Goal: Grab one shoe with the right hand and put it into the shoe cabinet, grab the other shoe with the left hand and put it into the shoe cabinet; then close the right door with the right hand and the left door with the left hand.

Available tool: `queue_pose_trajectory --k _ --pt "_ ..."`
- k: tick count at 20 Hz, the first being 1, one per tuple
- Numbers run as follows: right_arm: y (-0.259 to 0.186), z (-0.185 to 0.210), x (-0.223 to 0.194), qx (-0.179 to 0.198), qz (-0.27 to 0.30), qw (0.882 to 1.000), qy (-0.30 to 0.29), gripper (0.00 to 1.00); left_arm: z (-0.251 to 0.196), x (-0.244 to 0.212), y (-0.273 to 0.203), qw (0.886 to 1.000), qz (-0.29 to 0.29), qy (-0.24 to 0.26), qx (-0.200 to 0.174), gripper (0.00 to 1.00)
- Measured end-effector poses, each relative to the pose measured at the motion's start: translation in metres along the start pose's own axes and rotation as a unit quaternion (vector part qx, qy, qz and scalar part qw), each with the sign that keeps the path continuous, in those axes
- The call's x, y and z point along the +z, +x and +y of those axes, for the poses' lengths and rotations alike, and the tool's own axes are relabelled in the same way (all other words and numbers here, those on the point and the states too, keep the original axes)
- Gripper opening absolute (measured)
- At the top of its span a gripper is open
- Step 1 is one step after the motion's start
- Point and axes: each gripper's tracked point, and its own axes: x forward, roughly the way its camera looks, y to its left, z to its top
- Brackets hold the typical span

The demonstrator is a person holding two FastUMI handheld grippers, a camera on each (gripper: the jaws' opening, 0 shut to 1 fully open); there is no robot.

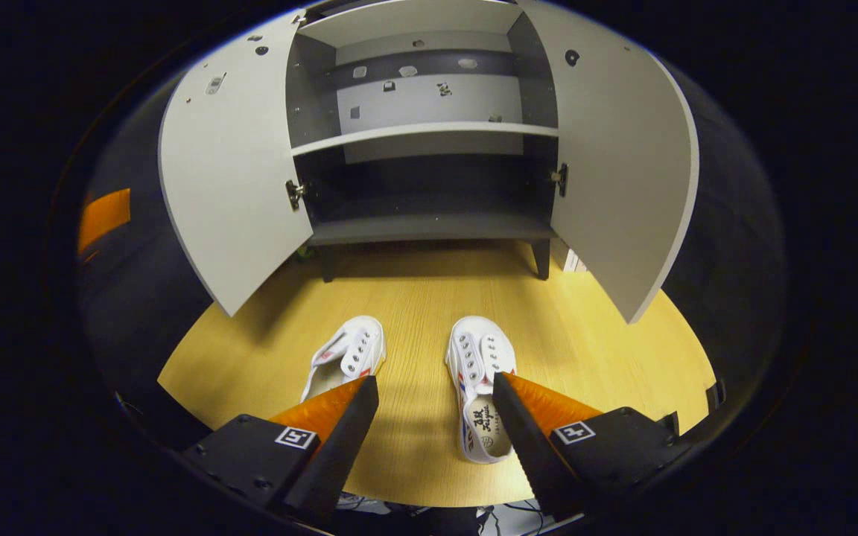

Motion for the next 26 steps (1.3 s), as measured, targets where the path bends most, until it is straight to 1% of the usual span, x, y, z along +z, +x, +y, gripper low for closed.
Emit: queue_pose_trajectory --k 3,5,9,13,16,18,21,22,23,24,25,26 --pt "0.015 0.0 -0.028 0.006 0.03 0.999 -0.012 0.99 0.005 -0.008 -0.001 1.0 0.013 -0.002 0.007 0.95" --pt "0.023 -0.004 -0.042 -0.001 0.042 0.999 -0.025 0.99 0.006 -0.011 -0.001 1.0 0.016 -0.003 0.01 0.95" --pt "0.044 -0.01 -0.06 -0.004 0.063 0.998 -0.03 0.99 0.008 -0.017 -0.001 1.0 0.024 0.001 0.015 0.95" --pt "0.068 -0.015 -0.066 -0.012 0.072 0.997 -0.017 0.99 0.005 -0.019 -0.002 1.0 0.03 0.006 0.009 0.95" --pt "0.086 -0.019 -0.059 -0.02 0.066 0.997 -0.015 1.0 0.004 -0.02 0.0 0.999 0.03 0.004 0.01 0.95" --pt "0.096 -0.02 -0.06 -0.027 0.064 0.997 -0.015 0.97 0.004 -0.021 0.001 0.999 0.033 0.003 0.014 0.95" --pt "0.106 -0.019 -0.062 -0.03 0.065 0.997 -0.02 0.98 0.005 -0.018 -0.001 0.999 0.028 0.004 0.021 0.95" --pt "0.109 -0.024 -0.059 -0.038 0.062 0.997 -0.023 0.95 0.006 -0.018 -0.002 0.999 0.028 0.006 0.023 0.95" --pt "0.111 -0.028 -0.058 -0.045 0.062 0.997 -0.022 0.86 0.007 -0.019 -0.003 0.999 0.029 0.006 0.025 0.95" --pt "0.113 -0.031 -0.057 -0.049 0.061 0.997 -0.015 0.7 0.007 -0.02 -0.005 0.999 0.03 0.007 0.026 0.95" --pt "0.114 -0.035 -0.056 -0.056 0.061 0.997 -0.009 0.63 0.007 -0.022 -0.006 0.999 0.033 0.006 0.028 0.95" --pt "0.114 -0.041 -0.054 -0.063 0.062 0.996 -0.006 0.53 0.007 -0.024 -0.007 0.999 0.036 0.005 0.029 0.95"
